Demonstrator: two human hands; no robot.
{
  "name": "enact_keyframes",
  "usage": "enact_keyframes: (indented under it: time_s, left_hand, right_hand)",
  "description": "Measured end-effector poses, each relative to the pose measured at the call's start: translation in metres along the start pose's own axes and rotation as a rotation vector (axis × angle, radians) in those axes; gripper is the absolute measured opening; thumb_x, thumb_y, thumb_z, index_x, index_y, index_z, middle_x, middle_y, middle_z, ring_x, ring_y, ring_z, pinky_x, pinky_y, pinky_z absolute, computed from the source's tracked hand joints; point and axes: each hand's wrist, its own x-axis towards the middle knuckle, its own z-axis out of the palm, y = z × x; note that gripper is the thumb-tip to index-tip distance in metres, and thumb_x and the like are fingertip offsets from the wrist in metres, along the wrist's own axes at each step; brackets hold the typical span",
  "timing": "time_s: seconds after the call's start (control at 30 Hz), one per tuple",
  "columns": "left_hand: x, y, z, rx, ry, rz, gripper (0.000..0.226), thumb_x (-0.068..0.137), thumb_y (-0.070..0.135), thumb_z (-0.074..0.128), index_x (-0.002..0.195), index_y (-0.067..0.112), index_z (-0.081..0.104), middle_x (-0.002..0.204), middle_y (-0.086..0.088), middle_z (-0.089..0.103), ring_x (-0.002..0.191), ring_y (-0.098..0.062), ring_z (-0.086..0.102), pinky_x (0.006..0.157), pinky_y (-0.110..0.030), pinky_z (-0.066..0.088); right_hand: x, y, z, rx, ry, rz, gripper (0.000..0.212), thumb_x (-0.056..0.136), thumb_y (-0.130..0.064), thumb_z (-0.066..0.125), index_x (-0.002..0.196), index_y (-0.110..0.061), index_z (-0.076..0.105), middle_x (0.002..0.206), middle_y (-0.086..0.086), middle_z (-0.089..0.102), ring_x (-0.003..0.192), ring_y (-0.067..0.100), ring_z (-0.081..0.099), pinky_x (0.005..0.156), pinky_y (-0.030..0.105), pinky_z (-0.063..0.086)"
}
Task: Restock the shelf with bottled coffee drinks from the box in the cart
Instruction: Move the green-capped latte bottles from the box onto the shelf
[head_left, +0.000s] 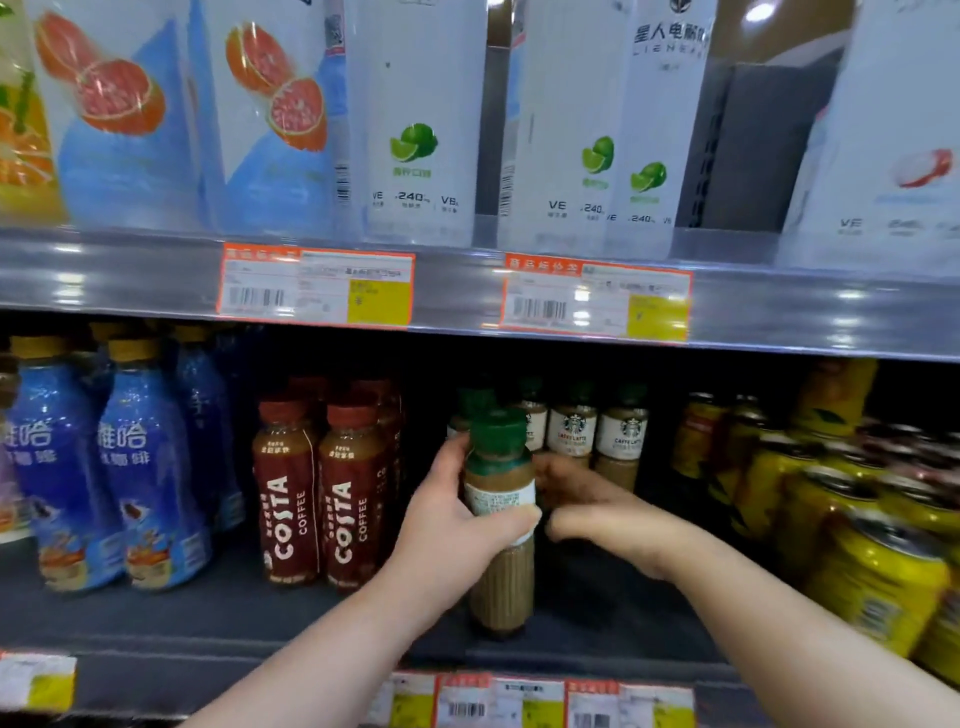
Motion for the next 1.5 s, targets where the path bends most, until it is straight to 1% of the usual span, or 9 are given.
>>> enact_keyframes:
  time_s: [0.07,0.2,0.4,0.53,0.7,0.83,1.1,1.3,1.5]
  left_hand:
    - [0.011,-0.009,0.012,0.026,-0.014,-0.006,0.068,0.063,0.014,0.082,0.119,0.035,0.049,0.102,0.01,0.066,0.091,0.002,0.063,0.081,-0.015,0.05]
    - [0.024,-0.018,0.027,0.132,-0.063,0.012,0.08,0.065,0.022,0.08,0.131,0.038,0.039,0.125,0.007,0.051,0.115,-0.008,0.05,0.096,-0.022,0.04]
    - [0.02,-0.04,0.011,0.609,-0.302,-0.027,0.082,0.08,0.046,0.067,0.147,0.029,0.024,0.141,-0.001,0.039,0.129,-0.016,0.039,0.107,-0.028,0.035]
    - [0.005,-0.06,-0.006,1.014,-0.603,-0.036,0.069,0.086,0.058,0.052,0.145,0.03,0.031,0.15,0.002,0.026,0.139,-0.019,0.023,0.114,-0.032,0.023]
    - [0.005,-0.064,-0.007,1.023,-0.608,-0.023,0.064,0.086,0.056,0.051,0.142,0.029,0.035,0.148,0.001,0.026,0.139,-0.02,0.021,0.114,-0.033,0.019]
    - [0.005,-0.064,-0.006,1.04,-0.615,-0.018,0.064,0.087,0.055,0.05,0.142,0.028,0.034,0.147,0.001,0.026,0.138,-0.02,0.02,0.113,-0.034,0.018]
    - [0.004,-0.066,-0.006,0.991,-0.568,-0.017,0.063,0.086,0.053,0.053,0.141,0.027,0.036,0.144,0.001,0.029,0.136,-0.02,0.024,0.113,-0.034,0.021]
    - [0.019,-0.068,-0.008,0.555,-0.045,-0.053,0.077,0.083,0.032,0.065,0.146,0.021,0.021,0.145,-0.004,0.027,0.133,-0.021,0.034,0.108,-0.026,0.031]
    - [0.06,-0.08,0.008,0.231,0.075,-0.237,0.075,0.077,0.014,0.07,0.141,0.02,0.031,0.134,-0.004,0.05,0.123,-0.023,0.05,0.1,-0.035,0.044]
  right_hand:
    - [-0.01,0.002,0.004,-0.107,-0.006,0.045,0.066,0.065,-0.028,0.069,0.127,-0.031,0.044,0.124,-0.011,0.057,0.114,0.002,0.053,0.097,0.022,0.045]
    - [-0.011,0.011,0.015,-0.13,0.237,0.042,0.051,0.078,-0.022,0.075,0.119,-0.03,0.045,0.109,-0.017,0.059,0.099,-0.007,0.055,0.076,0.006,0.046]
    - [0.015,0.024,0.015,-0.107,0.557,0.09,0.063,0.074,-0.021,0.079,0.126,-0.022,0.043,0.109,-0.009,0.057,0.103,0.008,0.055,0.087,0.022,0.044]
    - [0.032,0.036,0.016,-0.041,0.519,0.087,0.069,0.076,-0.009,0.073,0.133,-0.022,0.037,0.115,-0.006,0.058,0.11,0.012,0.055,0.091,0.025,0.045]
    - [0.043,0.046,0.019,-0.145,0.556,0.13,0.062,0.074,-0.014,0.076,0.124,-0.021,0.04,0.093,-0.004,0.05,0.086,0.01,0.052,0.071,0.019,0.042]
    - [0.045,0.048,0.023,-0.106,0.54,0.088,0.058,0.074,-0.016,0.077,0.121,-0.025,0.045,0.11,-0.006,0.055,0.102,0.01,0.053,0.087,0.022,0.041]
    - [0.054,0.046,0.02,-0.149,0.552,0.123,0.058,0.076,-0.014,0.076,0.125,-0.021,0.047,0.108,-0.008,0.058,0.11,0.014,0.055,0.095,0.029,0.045]
    - [0.053,0.045,0.019,-0.165,0.544,0.135,0.059,0.075,-0.016,0.077,0.125,-0.022,0.047,0.107,-0.009,0.055,0.107,0.011,0.053,0.092,0.025,0.043]
    - [0.051,0.045,0.019,-0.205,0.523,0.157,0.057,0.077,-0.02,0.075,0.128,-0.021,0.047,0.114,-0.005,0.059,0.11,0.013,0.055,0.094,0.028,0.045]
